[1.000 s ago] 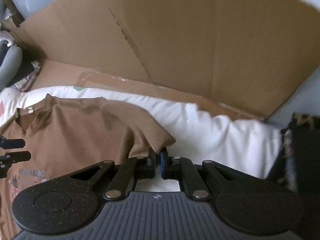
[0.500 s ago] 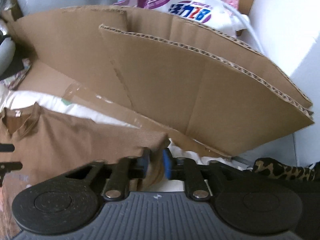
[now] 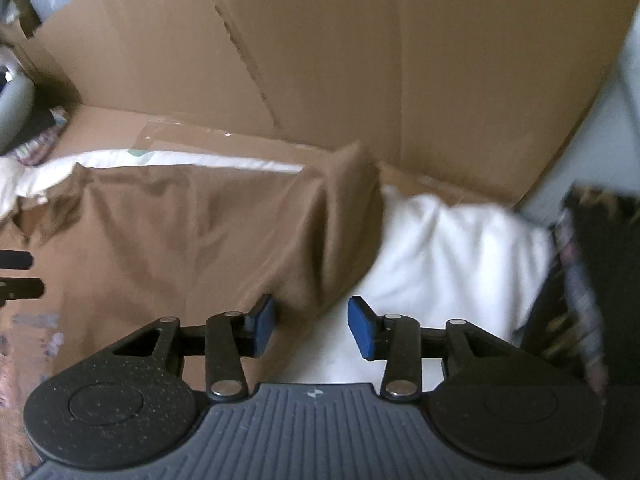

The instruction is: Fold clothes

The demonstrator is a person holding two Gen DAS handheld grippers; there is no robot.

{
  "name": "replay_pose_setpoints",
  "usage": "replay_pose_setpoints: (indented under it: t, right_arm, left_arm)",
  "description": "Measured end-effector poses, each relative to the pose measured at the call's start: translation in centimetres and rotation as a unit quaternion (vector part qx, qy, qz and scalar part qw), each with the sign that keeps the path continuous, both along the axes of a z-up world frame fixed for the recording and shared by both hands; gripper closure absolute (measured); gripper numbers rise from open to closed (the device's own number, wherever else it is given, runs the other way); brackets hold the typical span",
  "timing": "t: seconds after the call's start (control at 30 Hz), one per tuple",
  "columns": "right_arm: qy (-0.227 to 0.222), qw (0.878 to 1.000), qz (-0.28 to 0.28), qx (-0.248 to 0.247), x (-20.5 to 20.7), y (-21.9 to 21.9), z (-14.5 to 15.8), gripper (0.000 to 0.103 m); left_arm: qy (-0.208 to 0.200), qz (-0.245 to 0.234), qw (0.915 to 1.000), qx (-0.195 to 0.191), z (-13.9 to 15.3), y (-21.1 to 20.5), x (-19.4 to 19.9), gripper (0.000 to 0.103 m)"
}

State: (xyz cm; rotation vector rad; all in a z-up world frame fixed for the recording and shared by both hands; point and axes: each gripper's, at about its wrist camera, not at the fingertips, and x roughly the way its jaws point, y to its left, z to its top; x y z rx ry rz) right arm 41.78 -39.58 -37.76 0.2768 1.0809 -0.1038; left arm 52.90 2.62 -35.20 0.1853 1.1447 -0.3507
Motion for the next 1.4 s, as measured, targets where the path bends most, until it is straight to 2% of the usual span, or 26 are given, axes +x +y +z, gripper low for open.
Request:
replay_pose_setpoints:
  t: [0.07,0.13,0.17,0.27,0.43,0.63,0.87,1.03,1.13,1.33,1.4]
  right_arm:
    - [0.001,1.0,-0.008,0.02,-0.3,0.0,-1.1,0.056]
    - [-0.001,0.999,-0.006,0.038,-0.4,0.1,-1.6,0.078]
    - [-0.003,0.999,-0.002,0.04,-0.4,0.3,-1.5,0.094]
    - [-0.011,0.999,0.015,0.029,-0.5,1.1,-0.6,0.1]
    - [-0.032,0.998,0.042,0.015,0.0,2.4,1.7,0.1]
    - [-0.057,0.995,0.074,0.027,1.3,4.5,3.6,0.1]
    - [-0.057,0.99,0.127,0.026,2.9,8.5,3.6,0.1]
    - [-0.035,0.983,0.176,0.026,3.9,11.0,2.5,0.098]
    - [-0.035,0.982,0.18,0.032,3.5,11.2,3.1,0.096]
    - [-0.043,0.984,0.169,0.019,2.5,9.3,4.7,0.076]
    - [-0.039,0.987,0.153,0.012,2.2,8.2,4.8,0.057]
  left_arm:
    - [0.003,0.001,1.0,0.002,-0.2,0.0,0.1,0.051]
    - [0.004,0.001,1.0,0.008,-0.4,-0.1,0.2,0.051]
    - [0.005,0.003,1.0,0.006,-0.5,-0.1,0.3,0.051]
    - [0.008,0.008,0.9999,-0.004,-0.4,-0.2,0.6,0.051]
    - [0.004,0.025,0.9993,-0.026,0.3,-0.2,1.0,0.051]
    - [-0.004,0.028,0.9991,-0.032,1.0,-0.5,1.0,0.051]
    - [-0.004,0.026,0.9995,-0.017,1.4,0.1,0.2,0.051]
    - [-0.006,0.035,0.9993,-0.008,2.1,1.1,-0.3,0.051]
    - [-0.008,0.032,0.9994,-0.004,2.4,1.3,-0.5,0.051]
    - [-0.008,0.034,0.9994,-0.001,2.3,1.4,-0.2,0.05]
    - [-0.009,0.04,0.9991,-0.009,2.4,1.2,0.0,0.049]
